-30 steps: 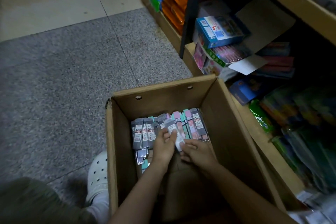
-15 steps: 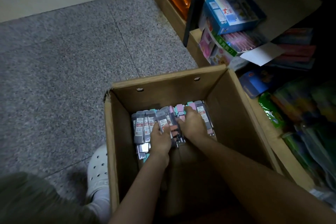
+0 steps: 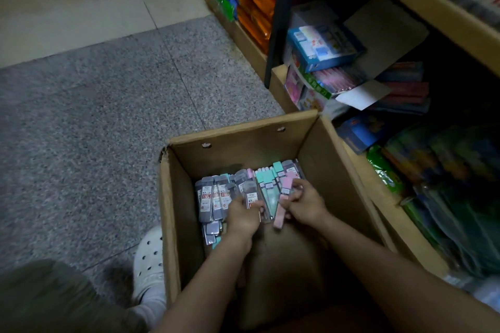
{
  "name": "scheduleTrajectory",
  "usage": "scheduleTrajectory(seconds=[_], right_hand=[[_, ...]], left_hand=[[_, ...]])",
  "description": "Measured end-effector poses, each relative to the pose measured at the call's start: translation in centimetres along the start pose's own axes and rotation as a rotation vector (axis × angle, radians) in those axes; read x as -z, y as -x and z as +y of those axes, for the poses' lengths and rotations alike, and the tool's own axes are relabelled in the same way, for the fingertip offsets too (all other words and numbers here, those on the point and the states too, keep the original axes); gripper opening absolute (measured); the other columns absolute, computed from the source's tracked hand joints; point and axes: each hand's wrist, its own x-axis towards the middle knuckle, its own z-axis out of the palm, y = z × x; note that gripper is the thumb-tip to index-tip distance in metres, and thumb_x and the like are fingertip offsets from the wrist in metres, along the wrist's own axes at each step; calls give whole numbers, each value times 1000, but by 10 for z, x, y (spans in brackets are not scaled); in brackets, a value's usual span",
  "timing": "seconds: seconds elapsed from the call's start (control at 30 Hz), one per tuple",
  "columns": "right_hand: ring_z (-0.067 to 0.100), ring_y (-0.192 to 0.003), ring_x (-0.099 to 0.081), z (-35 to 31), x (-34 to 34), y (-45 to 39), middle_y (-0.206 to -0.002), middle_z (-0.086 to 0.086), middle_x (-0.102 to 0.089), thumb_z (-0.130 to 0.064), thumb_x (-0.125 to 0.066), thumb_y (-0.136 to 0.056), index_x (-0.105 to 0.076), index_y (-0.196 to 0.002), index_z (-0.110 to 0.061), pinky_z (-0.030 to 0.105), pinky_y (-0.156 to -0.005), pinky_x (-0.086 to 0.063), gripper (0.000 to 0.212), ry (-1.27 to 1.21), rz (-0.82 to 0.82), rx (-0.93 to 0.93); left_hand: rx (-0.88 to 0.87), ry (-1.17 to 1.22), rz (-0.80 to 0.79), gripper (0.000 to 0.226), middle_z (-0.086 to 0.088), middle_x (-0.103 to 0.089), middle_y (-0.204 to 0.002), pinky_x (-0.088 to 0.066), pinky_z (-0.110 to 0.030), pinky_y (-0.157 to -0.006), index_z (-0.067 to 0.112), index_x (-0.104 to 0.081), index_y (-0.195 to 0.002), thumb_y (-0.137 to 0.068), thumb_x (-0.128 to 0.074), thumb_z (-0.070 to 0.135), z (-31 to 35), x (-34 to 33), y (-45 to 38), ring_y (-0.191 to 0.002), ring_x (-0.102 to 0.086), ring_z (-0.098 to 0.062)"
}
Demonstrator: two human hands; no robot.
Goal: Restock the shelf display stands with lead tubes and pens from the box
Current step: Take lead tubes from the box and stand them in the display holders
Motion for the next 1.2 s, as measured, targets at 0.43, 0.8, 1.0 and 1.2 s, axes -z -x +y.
scheduleTrajectory(seconds=[0.43, 0.8, 1.0, 1.2], right_hand=[[14, -57, -66, -123, 151, 139, -77, 5, -62, -7, -74, -81, -36, -117, -27, 33, -55, -57, 56, 2, 154, 522], [17, -60, -69, -147, 263, 257, -77, -4, -67, -14, -72, -84, -37, -106, -34, 36, -59, -58, 45, -2, 542, 680], [8, -60, -68, -152, 339, 296, -76, 3, -68, -19, -70, -88, -36, -95, -34, 27, -53, -54, 37, 116, 852, 665], [-6, -69, -58, -153, 374, 309, -84, -14, -58, -22, -77, -82, -45, -100, -21, 12, -52, -44, 37, 434, 1131, 584]], left_hand=[[-705, -394, -642, 49, -6, -65, -89, -56, -23, -59, 16, -42, -120, -85, -60, -12, 202, 7, 124, -72, -67, -7], [-678, -171, -1011, 48, -15, -70, -93, -58, -40, -66, 27, -45, -130, -93, -56, -1, 247, -58, 220, -81, -70, -22], [-730, -105, -1030, 51, -15, -68, -103, -55, -31, -67, 31, -40, -137, -97, -50, 1, 256, -95, 239, -81, -68, -22], [-780, -101, -952, 33, -3, -71, -95, -59, -32, -70, 26, -42, -119, -97, -52, 4, 257, -126, 235, -78, -71, -13]])
